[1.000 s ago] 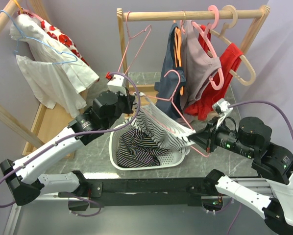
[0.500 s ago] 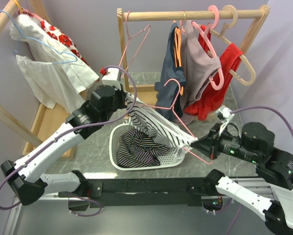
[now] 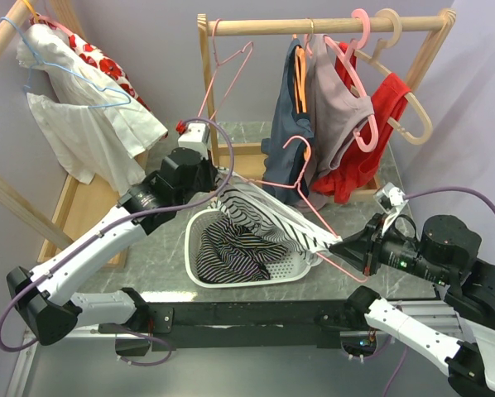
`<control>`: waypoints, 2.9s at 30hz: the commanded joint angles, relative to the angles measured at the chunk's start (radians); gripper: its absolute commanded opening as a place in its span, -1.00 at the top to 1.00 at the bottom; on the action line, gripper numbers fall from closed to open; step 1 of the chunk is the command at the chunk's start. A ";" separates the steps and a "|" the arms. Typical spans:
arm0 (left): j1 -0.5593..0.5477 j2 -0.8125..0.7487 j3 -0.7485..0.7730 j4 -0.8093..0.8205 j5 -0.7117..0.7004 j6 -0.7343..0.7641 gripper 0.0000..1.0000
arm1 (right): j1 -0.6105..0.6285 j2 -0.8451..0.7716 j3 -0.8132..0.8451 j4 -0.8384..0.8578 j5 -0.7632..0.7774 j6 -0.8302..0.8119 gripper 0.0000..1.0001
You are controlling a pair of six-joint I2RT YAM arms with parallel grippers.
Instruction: Remove the tank top from the hanger
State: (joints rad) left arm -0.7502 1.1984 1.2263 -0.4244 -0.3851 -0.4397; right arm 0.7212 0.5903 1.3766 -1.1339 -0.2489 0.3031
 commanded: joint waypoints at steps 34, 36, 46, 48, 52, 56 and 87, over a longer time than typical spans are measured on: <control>0.012 -0.129 -0.106 -0.083 0.429 -0.013 0.98 | 0.003 0.003 -0.040 0.236 0.157 -0.036 1.00; -0.012 -0.144 -0.126 -0.121 0.456 -0.011 0.98 | 0.003 0.023 -0.057 0.266 0.186 -0.039 1.00; -0.077 -0.209 -0.225 -0.100 0.397 -0.065 -0.32 | 0.004 0.098 -0.111 0.385 0.188 -0.048 1.00; -0.077 -0.220 -0.199 -0.102 0.356 -0.057 -0.50 | 0.003 0.109 -0.106 0.384 0.181 -0.051 1.00; -0.078 -0.237 -0.133 -0.077 0.304 -0.034 -0.70 | 0.003 0.121 -0.109 0.384 0.171 -0.052 1.00; -0.078 -0.238 -0.064 0.022 0.292 -0.002 -0.90 | 0.003 0.147 -0.106 0.369 0.151 -0.055 1.00; -0.187 -0.192 -0.117 0.400 0.011 0.337 -0.99 | 0.004 0.151 -0.137 0.364 0.114 -0.071 1.00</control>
State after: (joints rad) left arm -0.9314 1.0088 1.0992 -0.0483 -0.3214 -0.1326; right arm 0.7204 0.7441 1.2377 -0.8272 -0.1440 0.2340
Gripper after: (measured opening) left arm 0.994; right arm 0.070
